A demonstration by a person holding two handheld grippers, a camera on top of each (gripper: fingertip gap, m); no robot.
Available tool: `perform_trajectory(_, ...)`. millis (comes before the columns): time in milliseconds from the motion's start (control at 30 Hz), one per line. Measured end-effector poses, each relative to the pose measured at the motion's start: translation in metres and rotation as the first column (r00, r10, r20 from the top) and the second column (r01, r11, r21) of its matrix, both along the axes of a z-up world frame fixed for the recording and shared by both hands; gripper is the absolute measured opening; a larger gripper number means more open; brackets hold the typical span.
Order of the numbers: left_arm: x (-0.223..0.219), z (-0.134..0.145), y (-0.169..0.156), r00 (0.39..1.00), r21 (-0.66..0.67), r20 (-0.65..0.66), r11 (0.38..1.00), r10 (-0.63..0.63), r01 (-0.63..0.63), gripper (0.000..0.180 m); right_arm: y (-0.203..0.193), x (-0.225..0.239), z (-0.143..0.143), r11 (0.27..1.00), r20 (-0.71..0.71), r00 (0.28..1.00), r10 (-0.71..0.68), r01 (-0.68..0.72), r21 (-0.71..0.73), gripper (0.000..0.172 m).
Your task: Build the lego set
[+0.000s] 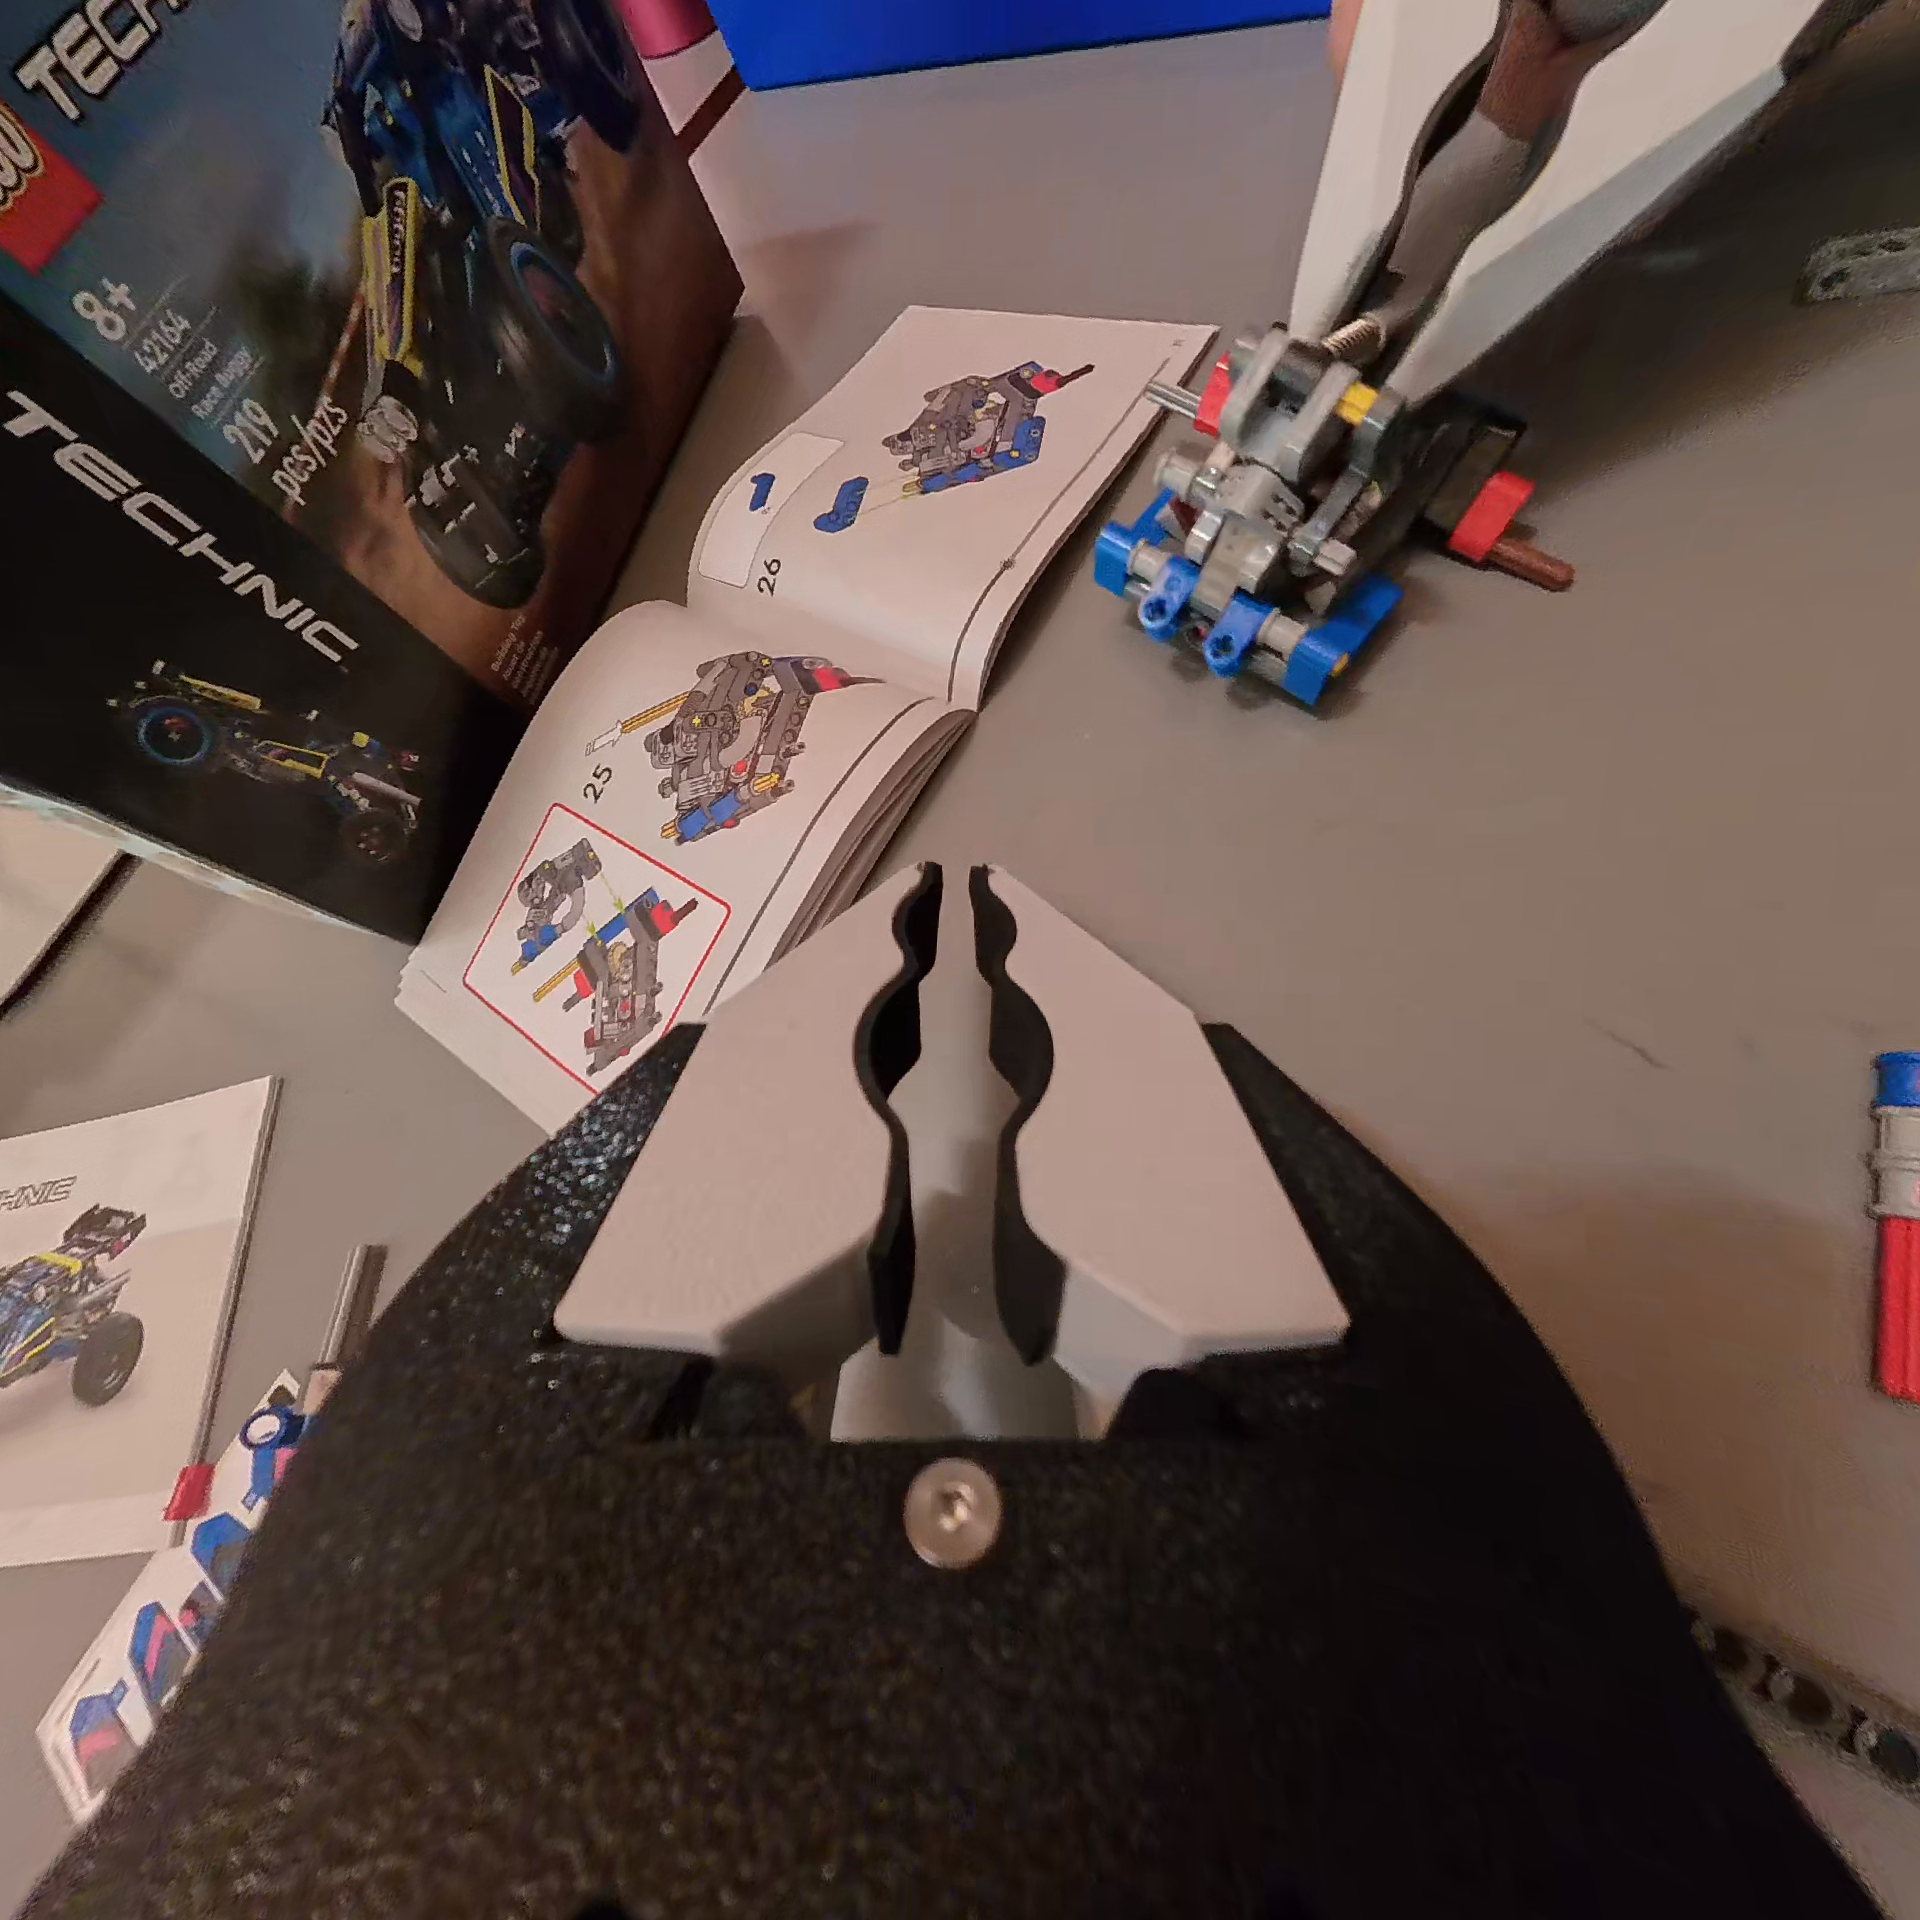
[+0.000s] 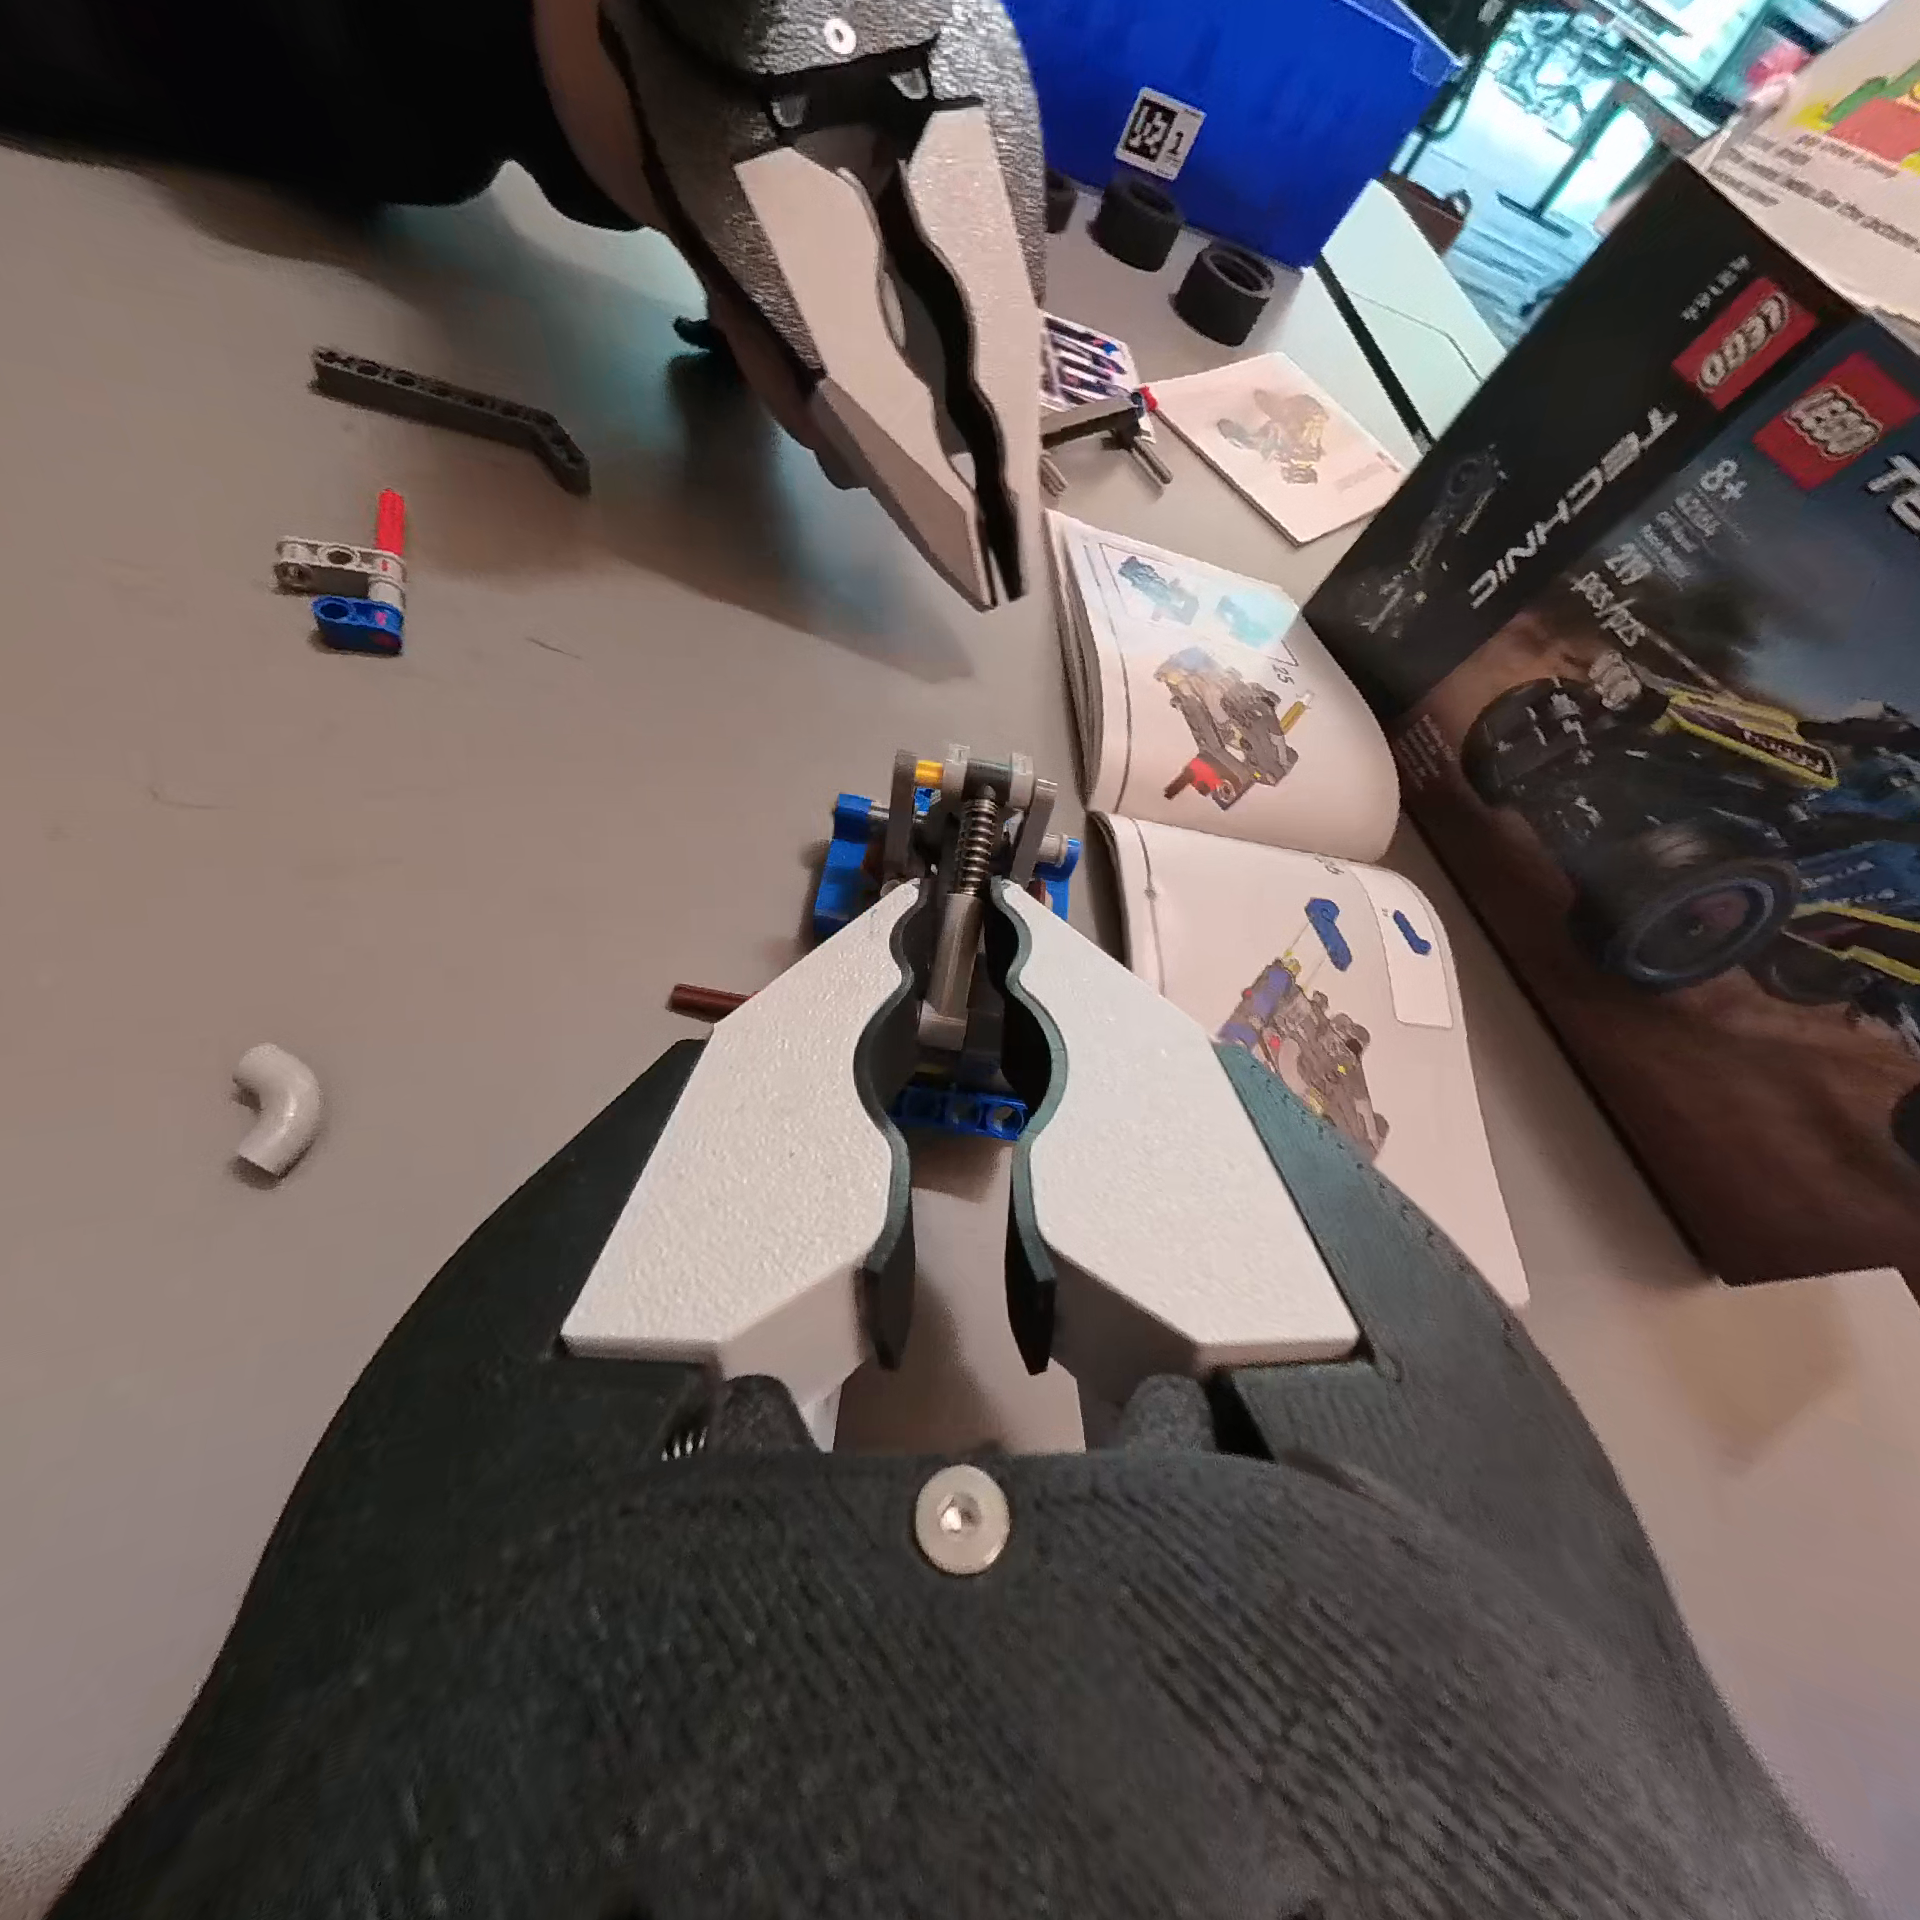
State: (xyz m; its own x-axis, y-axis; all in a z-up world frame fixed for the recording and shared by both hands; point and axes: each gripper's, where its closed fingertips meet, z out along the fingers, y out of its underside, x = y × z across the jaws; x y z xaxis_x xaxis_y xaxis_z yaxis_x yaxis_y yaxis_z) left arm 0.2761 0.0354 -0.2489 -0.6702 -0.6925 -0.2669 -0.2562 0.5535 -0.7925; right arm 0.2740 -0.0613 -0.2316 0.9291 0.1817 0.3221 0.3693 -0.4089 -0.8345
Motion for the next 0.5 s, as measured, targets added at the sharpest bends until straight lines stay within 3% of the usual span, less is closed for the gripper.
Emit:
perform_trajectory(267, 0.004, -0.002, 0.005, 0.999, 0.022, 0.007, 0.999, 0.048, -0.048, 0.002, -0.005, 0.009, 0.002, 0.998, 0.038, 0.998, -0.043, 0.042, 0.036, 0.006)
perform_trajectory(500, 0.005, -0.001, 0.009, 0.995, -0.025, -0.033, 0.995, 0.092, -0.092, 0.001, -0.010, 0.017, 0.003, 0.994, 0.155, 0.983, -0.095, 0.084, 0.076, 0.004)
